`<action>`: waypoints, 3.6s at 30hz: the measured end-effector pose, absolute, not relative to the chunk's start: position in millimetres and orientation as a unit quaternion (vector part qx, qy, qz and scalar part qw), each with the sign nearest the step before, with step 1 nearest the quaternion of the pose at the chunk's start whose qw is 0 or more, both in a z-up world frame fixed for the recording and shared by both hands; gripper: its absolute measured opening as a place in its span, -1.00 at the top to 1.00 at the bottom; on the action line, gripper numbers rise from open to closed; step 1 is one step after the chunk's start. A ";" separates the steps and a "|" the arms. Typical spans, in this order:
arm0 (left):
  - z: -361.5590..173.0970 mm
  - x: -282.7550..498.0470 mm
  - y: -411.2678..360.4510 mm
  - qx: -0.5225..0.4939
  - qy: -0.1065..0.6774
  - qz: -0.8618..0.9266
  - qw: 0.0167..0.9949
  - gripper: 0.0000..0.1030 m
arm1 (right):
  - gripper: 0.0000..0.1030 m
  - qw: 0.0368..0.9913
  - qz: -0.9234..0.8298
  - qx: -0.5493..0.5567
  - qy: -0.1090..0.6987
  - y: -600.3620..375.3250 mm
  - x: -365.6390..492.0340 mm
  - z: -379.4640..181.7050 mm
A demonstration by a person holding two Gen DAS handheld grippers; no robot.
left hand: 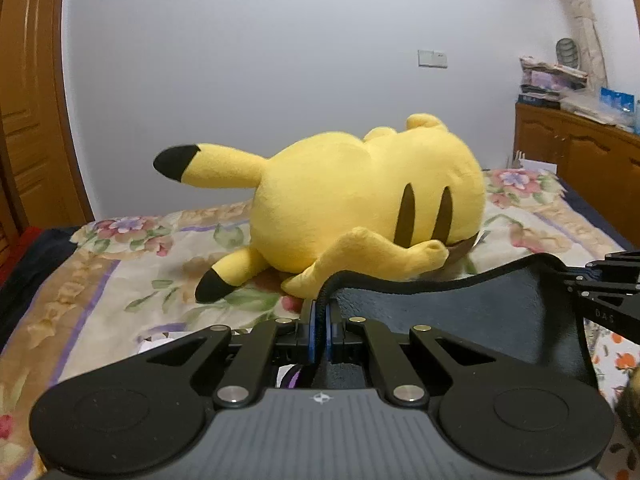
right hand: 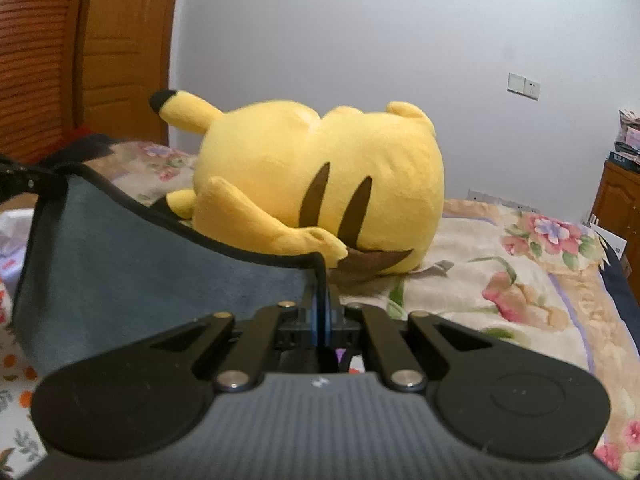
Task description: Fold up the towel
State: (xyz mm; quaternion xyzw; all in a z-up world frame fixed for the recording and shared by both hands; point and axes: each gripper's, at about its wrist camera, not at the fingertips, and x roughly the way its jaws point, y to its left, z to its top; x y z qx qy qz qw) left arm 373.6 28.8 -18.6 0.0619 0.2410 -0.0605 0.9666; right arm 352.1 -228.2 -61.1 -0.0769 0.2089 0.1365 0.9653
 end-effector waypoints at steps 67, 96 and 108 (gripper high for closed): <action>-70.7 252.0 10.5 0.095 0.321 -0.056 0.941 -0.90 | -1.00 0.947 0.116 -0.054 0.294 -217.7 242.5 -66.7; 15.6 133.8 4.2 0.079 0.296 -0.047 0.951 -1.00 | -1.00 0.963 0.099 -0.026 0.250 -247.8 134.8 14.7; 19.8 92.5 6.1 0.088 0.298 -0.037 0.950 -1.00 | -1.00 0.967 0.097 -0.012 0.236 -258.3 98.9 25.4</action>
